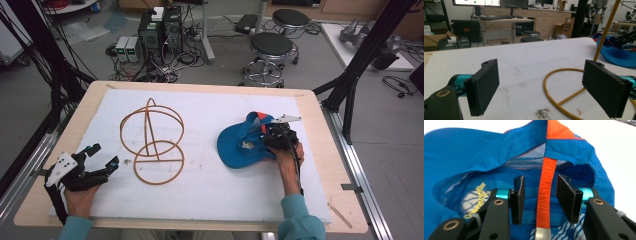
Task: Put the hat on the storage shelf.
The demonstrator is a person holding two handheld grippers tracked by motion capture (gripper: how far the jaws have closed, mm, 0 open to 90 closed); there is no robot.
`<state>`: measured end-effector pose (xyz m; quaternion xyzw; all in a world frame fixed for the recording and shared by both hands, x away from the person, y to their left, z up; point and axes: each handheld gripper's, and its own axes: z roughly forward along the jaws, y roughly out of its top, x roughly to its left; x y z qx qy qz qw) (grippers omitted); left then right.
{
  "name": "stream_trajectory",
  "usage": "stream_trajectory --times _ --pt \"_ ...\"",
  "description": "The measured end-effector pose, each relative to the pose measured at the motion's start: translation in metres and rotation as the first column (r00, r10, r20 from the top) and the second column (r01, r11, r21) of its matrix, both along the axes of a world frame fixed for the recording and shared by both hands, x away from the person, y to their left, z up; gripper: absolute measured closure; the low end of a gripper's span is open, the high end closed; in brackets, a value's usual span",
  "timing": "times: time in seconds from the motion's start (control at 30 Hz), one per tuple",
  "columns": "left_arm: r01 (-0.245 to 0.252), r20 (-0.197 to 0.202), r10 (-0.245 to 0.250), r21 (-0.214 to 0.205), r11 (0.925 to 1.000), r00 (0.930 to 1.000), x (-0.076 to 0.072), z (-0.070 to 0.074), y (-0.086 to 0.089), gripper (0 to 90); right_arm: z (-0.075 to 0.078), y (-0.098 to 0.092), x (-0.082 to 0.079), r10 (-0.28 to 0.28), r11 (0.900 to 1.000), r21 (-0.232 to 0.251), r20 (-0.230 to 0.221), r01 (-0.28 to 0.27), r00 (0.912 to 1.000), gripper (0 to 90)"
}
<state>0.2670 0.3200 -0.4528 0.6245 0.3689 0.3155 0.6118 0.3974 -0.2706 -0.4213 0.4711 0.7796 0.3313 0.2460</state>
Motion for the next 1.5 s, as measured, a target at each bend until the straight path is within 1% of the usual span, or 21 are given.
stream_trajectory --times 0.2,0.4,0.47,0.53,0.57,0.63,0.7,0.73,0.87,0.93,0.97,1.0,1.07,1.13,1.23,1.33,1.37,1.4,1.43,1.47,1.5 --pt "-0.003 -0.001 0.003 0.002 1.0 1.0 0.0 0.0 0.0 14.6 -0.004 0.002 0.003 -0.004 0.9999 -0.016 0.006 0.004 1.0 59.3" --pt "-0.002 0.0 0.002 0.001 1.0 1.0 0.0 0.0 0.0 14.6 -0.01 0.003 0.007 -0.006 0.9995 -0.029 -0.017 0.006 0.9998 62.9" --pt "-0.002 0.0 0.002 0.001 1.0 1.0 0.0 0.0 0.0 14.6 -0.013 0.003 0.009 -0.006 0.999 -0.045 -0.02 0.005 0.9998 65.1" --pt "-0.001 0.0 0.001 0.001 1.0 1.0 0.0 0.0 0.0 14.6 -0.016 0.005 0.01 -0.006 0.9966 -0.083 -0.032 0.003 0.9995 65.6" --pt "-0.002 0.0 0.002 0.001 1.0 1.0 0.0 0.0 0.0 14.6 -0.016 0.005 0.01 -0.006 0.9966 -0.083 -0.032 0.003 0.9995 65.6" --pt "-0.001 0.0 0.001 0.002 1.0 1.0 0.0 0.0 0.0 14.6 -0.019 0.004 0.012 -0.007 0.9964 -0.085 -0.043 0.003 0.999 67.7" --pt "-0.001 0.0 0.001 0.002 1.0 1.0 0.0 0.0 0.0 14.7 -0.019 0.003 0.013 -0.004 0.9975 -0.071 -0.046 0.001 0.9989 75.0" --pt "0.0 0.001 0.0 0.001 1.0 1.0 0.0 0.0 0.0 14.6 -0.019 0.003 0.013 -0.007 0.9974 -0.072 -0.049 0.004 0.9988 76.1" --pt "-0.001 0.001 0.001 0.0 1.0 1.0 0.0 0.0 0.0 14.7 -0.019 0.0 0.013 -0.023 0.9992 -0.034 -0.062 0.021 0.9978 78.9" --pt "-0.001 0.001 0.001 0.0 1.0 1.0 0.0 0.0 0.0 14.6 -0.017 -0.003 0.012 -0.031 0.9995 0.004 -0.069 0.031 0.9971 81.8" --pt "-0.001 0.001 0.001 0.0 1.0 1.0 0.0 0.0 0.0 14.6 -0.017 -0.003 0.012 -0.031 0.9995 0.004 -0.069 0.031 0.9971 81.8" --pt "0.0 0.001 0.0 0.0 1.0 1.0 0.0 0.0 0.0 14.6 -0.016 -0.004 0.011 -0.035 0.999 0.026 -0.068 0.037 0.9971 83.9" --pt "-0.001 0.002 0.001 0.001 1.0 1.0 0.0 0.0 0.0 14.6 -0.011 -0.009 0.008 -0.055 0.9933 0.098 -0.063 0.061 0.9965 84.7" --pt "-0.001 0.002 0.001 0.001 1.0 1.0 0.0 0.0 0.0 14.7 -0.009 -0.011 0.007 -0.05 0.9903 0.126 -0.07 0.058 0.9963 84.7" --pt "0.0 0.002 0.0 0.001 1.0 1.0 0.0 0.0 0.0 14.6 -0.008 -0.012 0.005 -0.042 0.9891 0.138 -0.078 0.053 0.996 84.8" --pt "0.0 0.003 0.0 0.001 1.0 1.0 0.0 0.0 0.0 14.6 0.0 -0.013 0.0 -0.037 0.9831 0.178 -0.038 0.044 0.9986 84.9" --pt "0.0 0.003 0.0 0.001 1.0 1.0 0.0 0.0 0.0 14.7 0.0 -0.013 0.0 -0.037 0.9831 0.178 -0.038 0.044 0.9986 84.9" --pt "0.0 0.003 0.0 0.001 1.0 1.0 0.0 0.0 0.0 14.6 0.006 -0.013 -0.004 -0.032 0.9781 0.205 -0.012 0.033 0.9994 84.9" --pt "-0.001 0.003 0.001 0.001 1.0 1.0 0.0 0.0 0.0 14.6 0.006 -0.013 -0.004 -0.032 0.9781 0.205 -0.012 0.033 0.9994 84.9" --pt "-0.001 0.004 0.001 0.001 1.0 1.0 0.0 0.0 0.0 14.7 0.011 -0.015 -0.008 -0.03 0.9726 0.231 0.001 0.029 0.9995 84.9" --pt "-0.002 0.004 0.002 0.002 1.0 1.0 0.0 0.0 0.0 14.7 0.011 -0.015 -0.008 -0.03 0.9726 0.231 0.001 0.029 0.9995 84.9"
